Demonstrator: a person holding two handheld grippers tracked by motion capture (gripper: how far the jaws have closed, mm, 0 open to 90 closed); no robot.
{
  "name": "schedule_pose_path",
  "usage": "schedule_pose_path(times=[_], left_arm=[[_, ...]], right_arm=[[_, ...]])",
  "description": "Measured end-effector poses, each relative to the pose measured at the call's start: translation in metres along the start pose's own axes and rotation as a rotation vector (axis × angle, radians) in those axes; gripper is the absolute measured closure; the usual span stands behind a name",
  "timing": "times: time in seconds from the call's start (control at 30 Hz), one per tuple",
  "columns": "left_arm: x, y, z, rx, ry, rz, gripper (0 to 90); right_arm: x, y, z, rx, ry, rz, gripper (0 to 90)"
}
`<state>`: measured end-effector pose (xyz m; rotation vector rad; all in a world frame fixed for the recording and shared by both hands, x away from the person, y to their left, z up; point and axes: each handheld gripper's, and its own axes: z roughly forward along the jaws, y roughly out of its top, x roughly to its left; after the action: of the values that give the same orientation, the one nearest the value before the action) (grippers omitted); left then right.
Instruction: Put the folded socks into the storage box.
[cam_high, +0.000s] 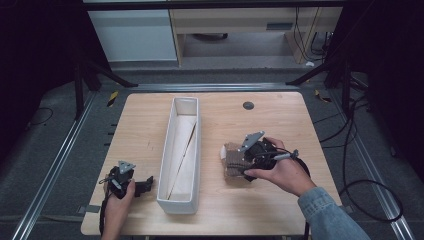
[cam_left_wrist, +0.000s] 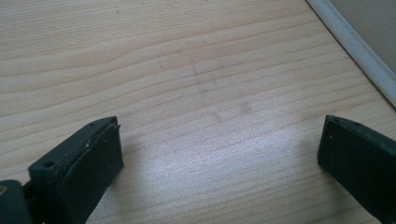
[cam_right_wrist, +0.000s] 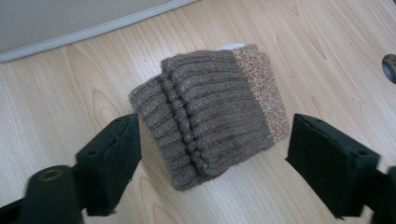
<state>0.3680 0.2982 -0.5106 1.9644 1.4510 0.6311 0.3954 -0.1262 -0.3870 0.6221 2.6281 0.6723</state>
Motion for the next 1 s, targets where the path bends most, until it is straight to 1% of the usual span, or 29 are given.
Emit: schedule_pose_path(times=[0.03, 0.07, 0.1, 0.17, 0.2, 0.23, 0.3, 0.33, 0.37, 0.43, 0.47, 0.5, 0.57, 0.63, 0.67, 0.73, 0.8, 0.83, 0.87, 0.9, 1.0], left_arm=[[0.000, 0.000, 0.000, -0.001, 0.000, -0.001, 0.0], [0.000, 0.000, 0.000, 0.000, 0.000, 0.000, 0.0], [0.000, 0.000, 0.000, 0.001, 0.000, 0.002, 0.0], [0.000, 0.000, 0.000, 0.001, 0.000, 0.001, 0.0], [0.000, 0.000, 0.000, 0.001, 0.000, 0.002, 0.0], [0.000, 0.000, 0.000, 0.001, 0.000, 0.002, 0.0], [0.000, 0.000, 0.000, 0.000, 0.000, 0.000, 0.0], [0.000, 0.000, 0.000, 0.000, 0.000, 0.000, 0.0], [0.000, 0.000, 0.000, 0.000, 0.000, 0.000, 0.0], [0.000, 0.000, 0.000, 0.000, 0.000, 0.000, 0.0], [0.000, 0.000, 0.000, 0.000, 0.000, 0.000, 0.0], [0.000, 0.000, 0.000, 0.000, -0.001, 0.000, 0.0], [0.000, 0.000, 0.000, 0.000, -0.002, 0.001, 0.0], [0.000, 0.000, 0.000, -0.001, -0.004, 0.002, 0.0], [0.000, 0.000, 0.000, 0.000, -0.006, 0.005, 0.0], [0.001, 0.001, 0.000, 0.000, -0.007, 0.007, 0.0], [0.001, 0.001, 0.001, 0.000, -0.007, 0.006, 0.0], [0.001, 0.001, 0.001, 0.000, -0.007, 0.006, 0.0], [0.001, 0.001, 0.001, 0.000, -0.007, 0.006, 0.0], [0.001, 0.001, 0.001, 0.000, -0.007, 0.007, 0.0], [0.001, 0.001, 0.001, 0.000, -0.007, 0.007, 0.0]], right_arm=[[0.000, 0.000, 0.000, 0.000, 0.000, 0.000, 16.4], [0.000, 0.002, 0.001, 0.002, 0.007, -0.017, 13.2], [0.000, 0.003, 0.002, 0.006, 0.013, -0.025, 12.1], [0.000, 0.003, 0.002, 0.008, 0.018, -0.029, 12.0], [0.001, 0.004, 0.002, 0.009, 0.012, -0.050, 15.9], [0.001, 0.004, 0.002, 0.009, 0.012, -0.050, 15.9], [0.005, 0.004, 0.001, 0.016, 0.019, -0.084, 21.2], [0.005, 0.004, 0.001, 0.016, 0.019, -0.084, 21.2], [0.007, 0.004, 0.001, 0.014, 0.010, -0.097, 22.6], [0.012, 0.003, 0.001, 0.029, 0.014, -0.123, 22.7], [0.012, 0.003, 0.001, 0.029, 0.014, -0.123, 22.7], [0.014, 0.003, 0.004, 0.035, 0.013, -0.140, 21.4], [0.014, 0.002, 0.005, 0.038, 0.015, -0.141, 20.3], [0.015, 0.003, 0.011, 0.045, 0.026, -0.156, 18.7], [0.016, 0.004, 0.016, 0.055, 0.034, -0.173, 16.0], [0.016, 0.007, 0.021, 0.055, 0.048, -0.175, 15.6], [0.017, 0.008, 0.023, 0.056, 0.052, -0.176, 15.1], [0.017, 0.010, 0.025, 0.066, 0.059, -0.190, 14.5], [0.018, 0.011, 0.027, 0.069, 0.057, -0.192, 14.0], [0.018, 0.011, 0.029, 0.074, 0.055, -0.210, 13.5], [0.019, 0.012, 0.035, 0.077, 0.051, -0.223, 12.1]])
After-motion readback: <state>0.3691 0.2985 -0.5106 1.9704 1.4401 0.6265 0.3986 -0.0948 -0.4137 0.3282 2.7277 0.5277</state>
